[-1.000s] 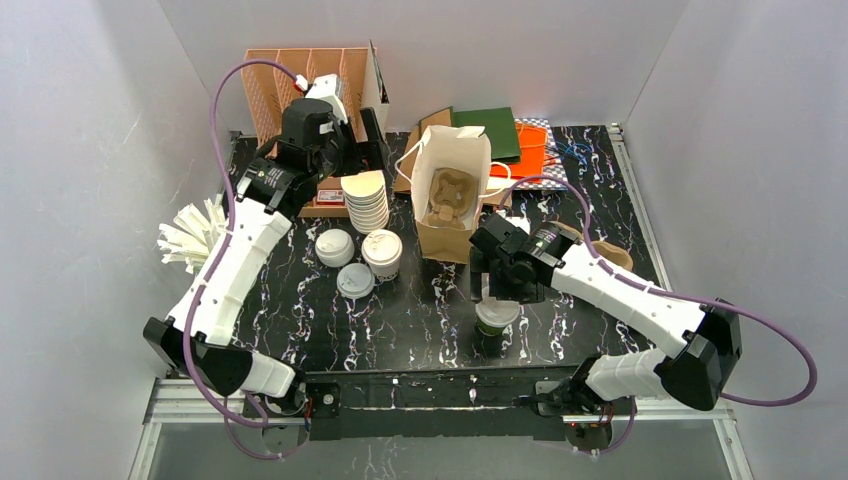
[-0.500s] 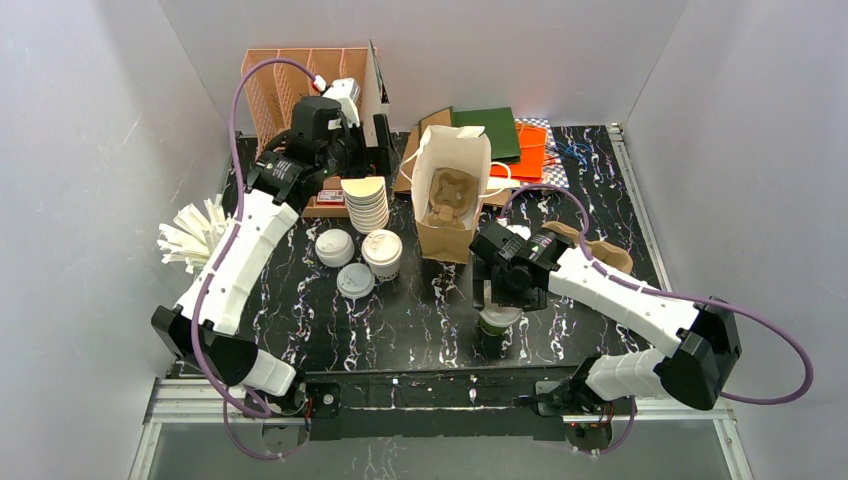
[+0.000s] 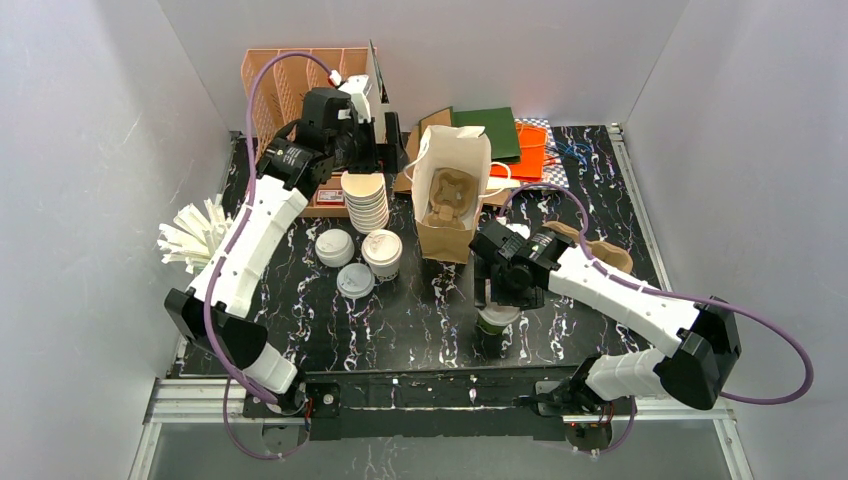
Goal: Pack the takeout coffee
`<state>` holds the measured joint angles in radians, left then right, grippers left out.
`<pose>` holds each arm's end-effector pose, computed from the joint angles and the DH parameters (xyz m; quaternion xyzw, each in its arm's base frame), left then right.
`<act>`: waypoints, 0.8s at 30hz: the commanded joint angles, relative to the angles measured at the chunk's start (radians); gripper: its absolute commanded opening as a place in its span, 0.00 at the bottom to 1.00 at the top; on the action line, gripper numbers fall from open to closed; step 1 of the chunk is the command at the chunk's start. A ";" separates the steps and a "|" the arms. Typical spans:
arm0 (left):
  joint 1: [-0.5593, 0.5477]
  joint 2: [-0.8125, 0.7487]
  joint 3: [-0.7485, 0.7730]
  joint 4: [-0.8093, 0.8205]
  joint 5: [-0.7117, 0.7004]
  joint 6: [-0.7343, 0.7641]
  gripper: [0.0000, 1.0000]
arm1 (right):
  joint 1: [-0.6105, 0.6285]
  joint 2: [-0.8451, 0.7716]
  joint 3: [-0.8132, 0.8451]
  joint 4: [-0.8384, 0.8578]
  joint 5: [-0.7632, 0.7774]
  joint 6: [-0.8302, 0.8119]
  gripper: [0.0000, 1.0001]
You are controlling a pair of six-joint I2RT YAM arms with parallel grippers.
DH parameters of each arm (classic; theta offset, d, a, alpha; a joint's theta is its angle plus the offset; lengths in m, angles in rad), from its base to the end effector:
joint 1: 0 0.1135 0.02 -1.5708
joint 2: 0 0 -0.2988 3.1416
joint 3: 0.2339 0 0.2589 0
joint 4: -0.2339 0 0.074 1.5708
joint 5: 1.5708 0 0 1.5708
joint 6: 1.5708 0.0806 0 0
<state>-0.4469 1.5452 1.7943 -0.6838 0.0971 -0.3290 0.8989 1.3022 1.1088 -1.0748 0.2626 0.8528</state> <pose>0.3407 -0.1719 0.4675 0.0757 0.8390 -0.2411 0.4819 0.1687 0.1784 0.2671 -0.0029 0.9803 0.0319 0.1951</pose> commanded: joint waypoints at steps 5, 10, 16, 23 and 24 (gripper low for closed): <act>0.004 0.027 0.055 -0.039 0.063 0.024 0.98 | 0.005 -0.012 0.065 -0.020 0.036 -0.024 0.78; 0.004 0.050 0.070 -0.037 0.087 0.024 0.98 | 0.006 0.006 0.077 -0.019 0.053 -0.045 0.79; 0.003 0.064 0.084 -0.045 0.097 0.024 0.98 | 0.004 0.066 0.095 -0.042 0.067 -0.058 0.98; 0.004 0.071 0.096 -0.062 0.093 0.031 0.98 | 0.002 0.079 0.114 -0.044 0.082 -0.055 0.98; 0.004 0.074 0.100 -0.064 0.093 0.030 0.98 | 0.000 0.081 0.116 -0.050 0.082 -0.054 0.98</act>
<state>-0.4469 1.6146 1.8523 -0.7170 0.1726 -0.3134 0.8989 1.3933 1.1896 -1.0988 0.3122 0.8005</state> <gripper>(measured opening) 0.981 0.983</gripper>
